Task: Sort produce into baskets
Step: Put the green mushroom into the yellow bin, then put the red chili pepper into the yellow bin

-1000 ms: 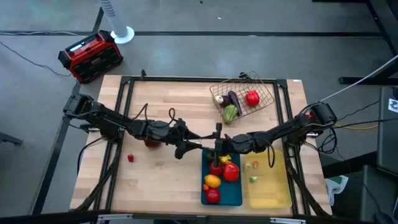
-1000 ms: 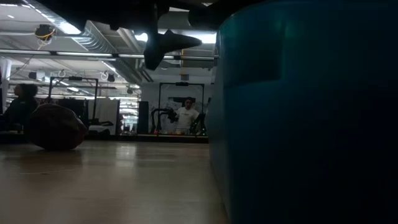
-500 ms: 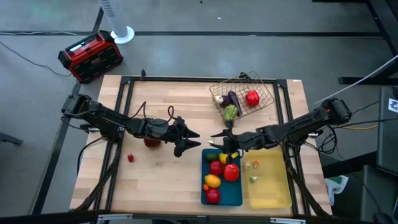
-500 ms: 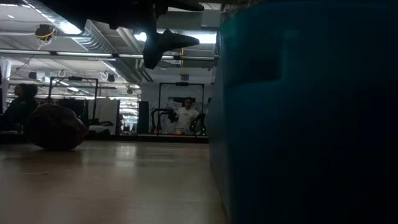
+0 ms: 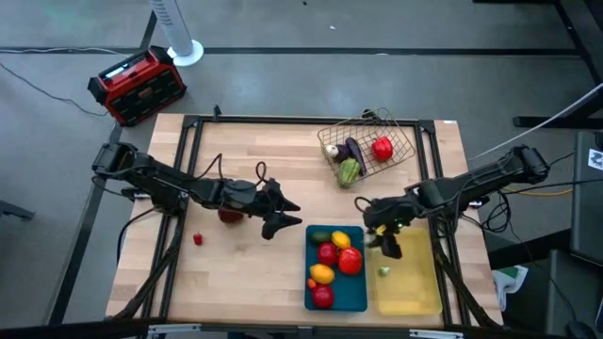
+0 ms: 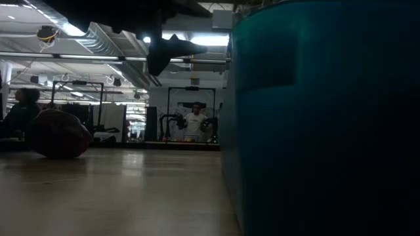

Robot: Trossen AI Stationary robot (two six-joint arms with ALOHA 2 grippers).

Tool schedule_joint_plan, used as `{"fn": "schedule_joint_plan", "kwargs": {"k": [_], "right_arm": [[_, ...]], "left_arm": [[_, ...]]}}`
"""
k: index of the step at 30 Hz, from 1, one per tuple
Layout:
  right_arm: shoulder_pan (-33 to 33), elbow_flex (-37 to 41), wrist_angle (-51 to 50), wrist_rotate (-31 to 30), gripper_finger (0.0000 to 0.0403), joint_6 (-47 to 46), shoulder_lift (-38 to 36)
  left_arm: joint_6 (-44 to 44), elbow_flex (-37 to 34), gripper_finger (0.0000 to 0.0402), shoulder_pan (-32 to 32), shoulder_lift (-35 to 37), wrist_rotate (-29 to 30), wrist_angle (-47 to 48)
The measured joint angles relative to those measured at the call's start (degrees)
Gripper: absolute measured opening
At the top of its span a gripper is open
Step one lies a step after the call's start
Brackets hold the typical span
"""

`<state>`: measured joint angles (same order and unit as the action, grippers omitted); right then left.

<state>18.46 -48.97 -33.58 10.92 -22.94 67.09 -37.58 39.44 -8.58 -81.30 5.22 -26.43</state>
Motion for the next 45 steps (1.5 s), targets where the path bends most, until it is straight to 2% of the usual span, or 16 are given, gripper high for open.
{"fn": "schedule_joint_plan", "kwargs": {"k": [4,8,13,18,23,31,35,45], "right_arm": [[0.0,0.0,-7.9,5.7,0.0154,-5.9,0.3],[0.0,0.1,-14.5,5.7,0.0154,-8.8,0.7],[-0.1,0.1,-18.7,5.8,0.0154,-13.2,0.7],[-0.1,0.1,-19.8,6.3,0.0157,-14.3,0.7],[-0.1,0.1,-20.3,6.3,0.0192,-14.3,0.7],[-0.1,0.1,-20.6,6.2,0.0247,-14.3,0.7],[-0.1,0.1,-20.5,5.7,0.0252,-14.3,0.7],[-0.1,0.1,-20.2,5.6,0.0253,-14.3,0.7]], "left_arm": [[0.3,0.0,0.0251,0.3,1.5,-5.8,3.1],[0.1,0.0,0.0251,0.3,4.9,-9.3,9.7],[-1.4,0.1,0.0251,-0.5,11.5,-11.9,24.2],[-8.3,0.1,0.0251,-2.1,19.4,-13.5,43.6],[-19.0,0.1,0.0251,-5.2,25.8,-14.3,62.5],[-34.2,0.1,0.0251,-11.7,28.7,-14.3,85.9],[-39.0,0.0,0.0251,-14.5,27.7,-14.3,91.4],[-48.4,-2.6,0.0251,-19.9,22.1,-14.0,90.0]]}}
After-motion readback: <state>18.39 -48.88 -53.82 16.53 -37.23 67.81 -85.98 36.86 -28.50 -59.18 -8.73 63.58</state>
